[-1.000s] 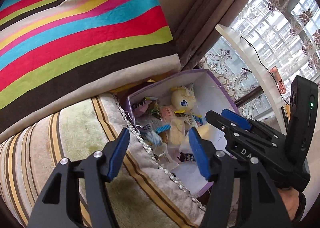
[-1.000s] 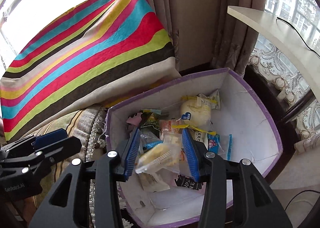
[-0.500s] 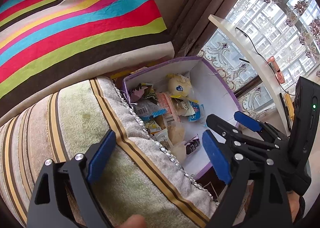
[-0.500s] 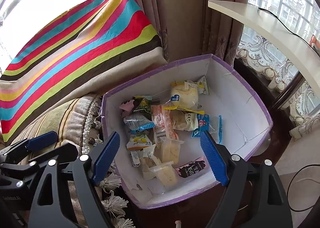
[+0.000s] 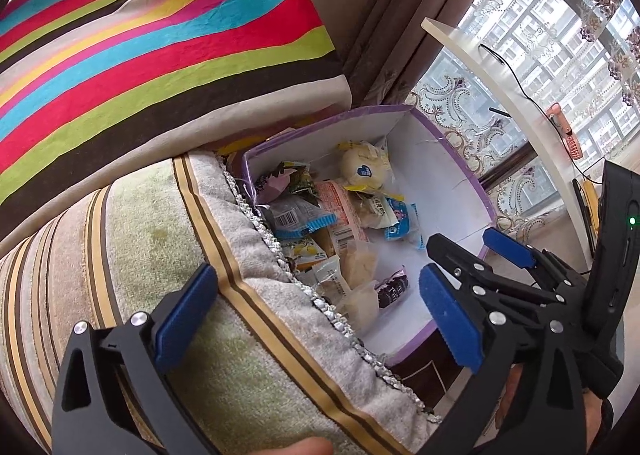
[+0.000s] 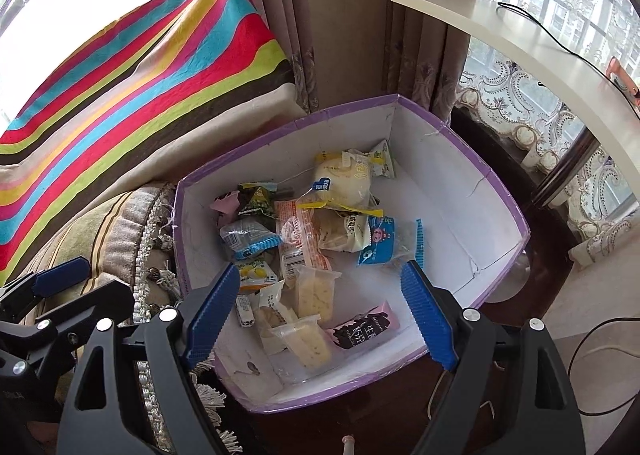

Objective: Organize snacks

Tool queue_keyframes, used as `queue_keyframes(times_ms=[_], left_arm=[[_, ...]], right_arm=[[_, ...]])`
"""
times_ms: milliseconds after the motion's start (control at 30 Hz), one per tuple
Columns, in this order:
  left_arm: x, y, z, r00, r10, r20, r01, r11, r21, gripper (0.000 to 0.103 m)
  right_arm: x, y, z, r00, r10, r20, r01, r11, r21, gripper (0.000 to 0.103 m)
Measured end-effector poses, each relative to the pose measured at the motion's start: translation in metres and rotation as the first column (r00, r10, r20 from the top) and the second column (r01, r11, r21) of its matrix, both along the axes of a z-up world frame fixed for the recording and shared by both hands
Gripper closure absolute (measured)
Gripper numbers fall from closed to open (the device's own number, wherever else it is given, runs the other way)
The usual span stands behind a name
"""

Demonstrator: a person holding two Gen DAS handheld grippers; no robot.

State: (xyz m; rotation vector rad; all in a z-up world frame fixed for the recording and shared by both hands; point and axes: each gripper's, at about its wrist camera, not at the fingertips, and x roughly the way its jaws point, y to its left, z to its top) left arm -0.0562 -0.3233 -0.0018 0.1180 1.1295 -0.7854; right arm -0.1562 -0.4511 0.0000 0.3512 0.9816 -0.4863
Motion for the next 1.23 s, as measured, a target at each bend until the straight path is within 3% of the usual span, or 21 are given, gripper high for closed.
queue_keyframes(times_ms=[1233], left_arm=[[-0.0004,-0.0111,-0.0041,0.999,0.02,0.031,-0.021,0.998,0.06,0.002]], right_arm=[[-0.001,-0.0025,-0.0075,1.0,-0.005,-0.009,0.005,1.0,0.012,0.023]])
